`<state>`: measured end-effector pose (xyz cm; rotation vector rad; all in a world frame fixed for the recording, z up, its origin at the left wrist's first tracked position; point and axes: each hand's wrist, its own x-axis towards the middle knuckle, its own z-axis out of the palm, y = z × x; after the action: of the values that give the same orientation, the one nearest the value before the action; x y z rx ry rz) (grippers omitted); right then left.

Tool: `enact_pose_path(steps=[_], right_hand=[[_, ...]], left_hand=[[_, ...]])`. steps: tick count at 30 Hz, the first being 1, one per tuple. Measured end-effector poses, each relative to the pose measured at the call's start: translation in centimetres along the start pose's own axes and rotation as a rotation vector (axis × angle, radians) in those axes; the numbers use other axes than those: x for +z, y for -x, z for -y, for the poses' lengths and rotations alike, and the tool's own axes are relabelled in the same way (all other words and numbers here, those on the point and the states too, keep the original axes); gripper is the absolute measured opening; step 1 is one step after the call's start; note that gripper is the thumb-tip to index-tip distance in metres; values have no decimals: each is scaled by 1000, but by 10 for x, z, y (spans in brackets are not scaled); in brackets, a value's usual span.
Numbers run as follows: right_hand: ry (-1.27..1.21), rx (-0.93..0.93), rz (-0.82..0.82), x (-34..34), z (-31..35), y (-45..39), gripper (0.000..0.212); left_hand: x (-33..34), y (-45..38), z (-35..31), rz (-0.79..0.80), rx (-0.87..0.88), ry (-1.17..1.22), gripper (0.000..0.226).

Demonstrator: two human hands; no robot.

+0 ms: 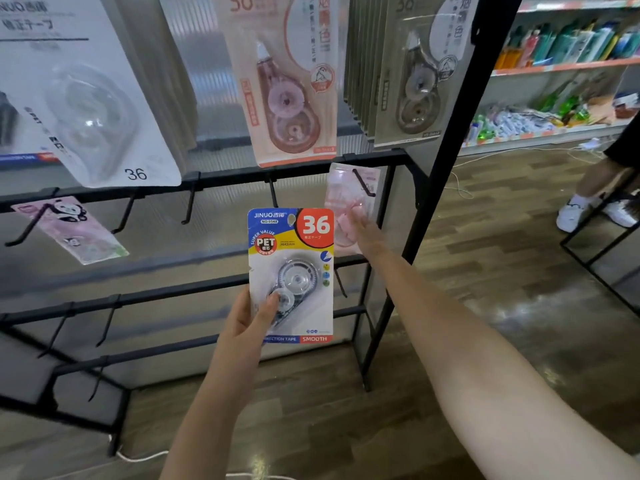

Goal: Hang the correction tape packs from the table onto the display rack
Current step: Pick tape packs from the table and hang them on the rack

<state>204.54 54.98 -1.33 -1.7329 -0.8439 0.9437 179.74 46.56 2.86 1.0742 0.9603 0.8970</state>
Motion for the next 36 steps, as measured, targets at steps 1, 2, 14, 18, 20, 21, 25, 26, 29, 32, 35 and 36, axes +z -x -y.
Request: enact_pose_path(steps=[1, 2, 14, 18, 20, 21, 25, 26, 29, 32, 35, 36], right_hand=[[23, -4, 3, 1, 1, -3, 79], [59, 13, -13, 4, 0, -6, 80], [867, 134, 149, 117, -55, 79, 33], [1023, -36, 338, 185, -40, 112, 37], [1097, -105, 412, 221, -21, 118, 38], [1120, -161, 434, 238, -12, 121, 38], [1168, -344, 469, 289, 44, 142, 38], [1167, -361, 456, 297, 60, 148, 38], [1107, -429, 421, 312, 103, 163, 39], [1081, -457, 382, 317, 142, 172, 43], [1046, -448, 286, 316, 171, 173, 38], [1020, -428, 254, 314, 178, 173, 36]], left_hand=[[-4, 1, 0, -3, 3, -15, 36], [-8, 2, 0, -7, 8, -26, 37], [-87, 34, 8, -129, 12, -44, 27], [-142, 52, -5, -176, 45, -49, 25], [-171, 61, -17, -197, 81, -46, 23], [-185, 65, -24, -209, 101, -43, 22], [-236, 72, -59, -247, 191, -19, 15], [-246, 71, -69, -243, 212, -19, 15], [-269, 66, -99, -220, 295, 2, 15], [-277, 58, -130, -146, 357, 38, 16], [-276, 45, -160, -54, 437, 34, 14], [-272, 41, -170, -29, 469, 41, 13]])
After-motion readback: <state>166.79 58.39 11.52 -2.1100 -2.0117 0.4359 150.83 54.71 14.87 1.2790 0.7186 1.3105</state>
